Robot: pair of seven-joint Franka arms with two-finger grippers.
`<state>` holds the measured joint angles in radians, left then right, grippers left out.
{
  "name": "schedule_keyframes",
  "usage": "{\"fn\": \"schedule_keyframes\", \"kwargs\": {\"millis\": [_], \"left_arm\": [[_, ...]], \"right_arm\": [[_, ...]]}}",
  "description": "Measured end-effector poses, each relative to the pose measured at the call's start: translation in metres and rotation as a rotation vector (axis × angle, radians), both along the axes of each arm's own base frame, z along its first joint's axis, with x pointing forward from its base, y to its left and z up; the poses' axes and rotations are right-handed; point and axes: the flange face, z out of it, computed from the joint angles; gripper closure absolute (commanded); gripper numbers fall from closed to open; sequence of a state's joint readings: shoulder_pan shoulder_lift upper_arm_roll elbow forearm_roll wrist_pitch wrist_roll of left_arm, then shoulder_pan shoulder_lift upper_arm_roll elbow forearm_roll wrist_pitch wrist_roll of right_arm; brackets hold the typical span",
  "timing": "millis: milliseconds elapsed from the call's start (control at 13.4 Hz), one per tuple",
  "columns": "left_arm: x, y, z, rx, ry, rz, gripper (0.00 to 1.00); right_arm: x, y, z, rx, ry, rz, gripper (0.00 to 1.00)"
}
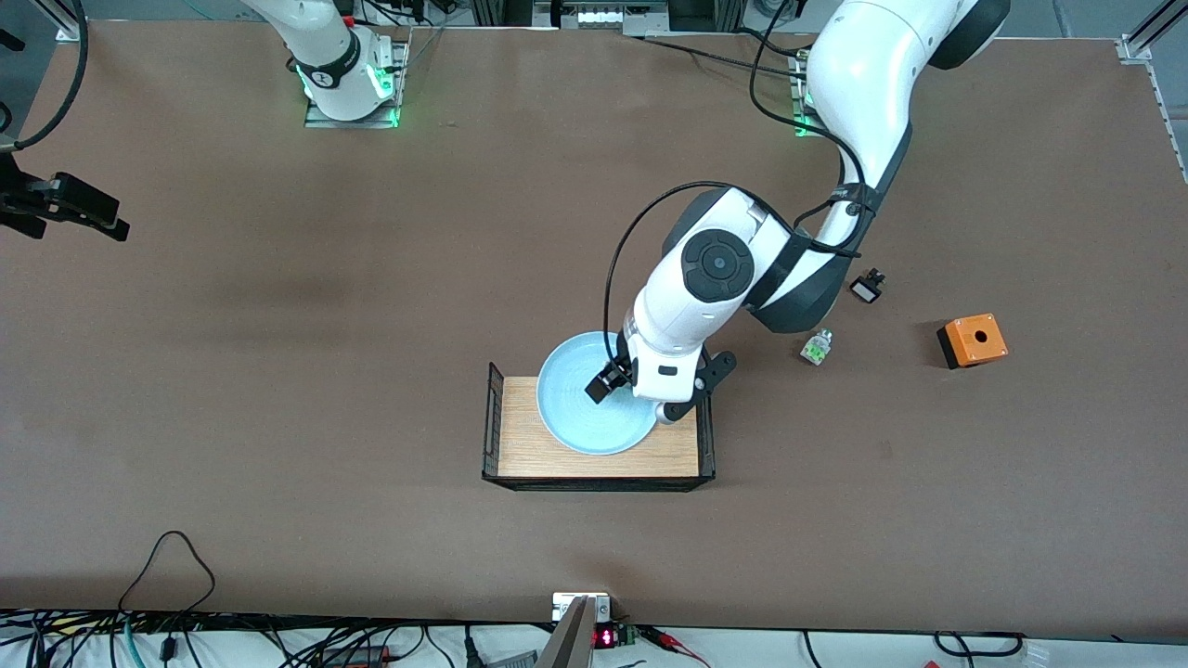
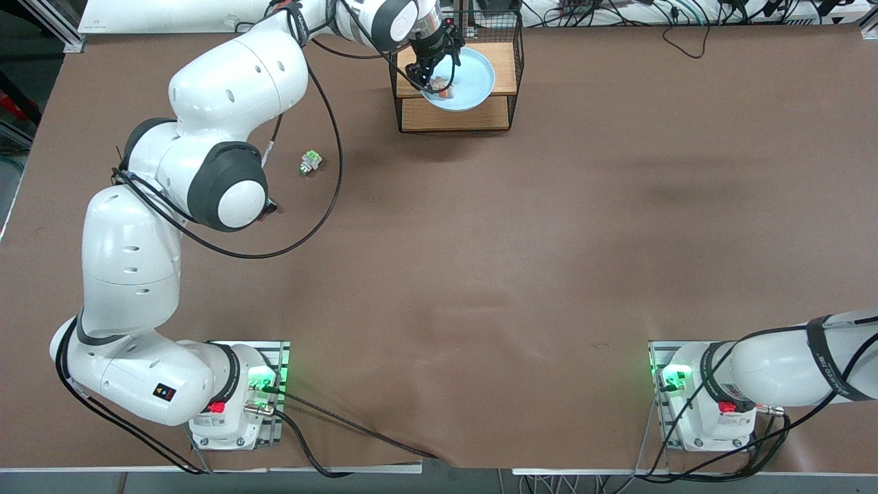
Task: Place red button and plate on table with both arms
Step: 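Lower the left gripper and close it on the red button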
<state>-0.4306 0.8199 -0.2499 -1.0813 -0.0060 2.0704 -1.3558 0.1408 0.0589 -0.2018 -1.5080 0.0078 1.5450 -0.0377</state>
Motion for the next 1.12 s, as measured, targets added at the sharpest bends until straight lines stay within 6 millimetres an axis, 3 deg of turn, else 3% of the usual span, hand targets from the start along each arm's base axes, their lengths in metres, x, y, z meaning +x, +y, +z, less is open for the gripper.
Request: {"fn": "schedule_keyframes", "kwargs": {"millis": [449,523,598,748,1121], "left_arm": [[0.001,-0.006,-0.012,-0.015,-0.011,0.011,0.06],[0.001,-0.006,-0.014,-0.015,-0.011,0.011,0.11],[0.001,-0.006,-0.016,-0.015,-0.01,0.012,0.23],[0.002,-0.006,-0.017,-0.014,-0.009,0.013,0.39],[0.002,-0.006,-0.018,-0.014,-0.009,0.013,0.61]], "right_arm": [[0.001,0.0,-0.003,-0.001,0.005,-0.001,0.0],[0.001,0.0,-0.003,-0.001,0.005,-0.001,0.0],[0.001,0.0,-0.003,-0.001,0.005,-0.001,0.0],[0.001,0.0,-0.003,-0.001,0.005,0.0,0.0],[0.001,0.0,-0.003,-0.001,0.005,0.0,0.0]]}}
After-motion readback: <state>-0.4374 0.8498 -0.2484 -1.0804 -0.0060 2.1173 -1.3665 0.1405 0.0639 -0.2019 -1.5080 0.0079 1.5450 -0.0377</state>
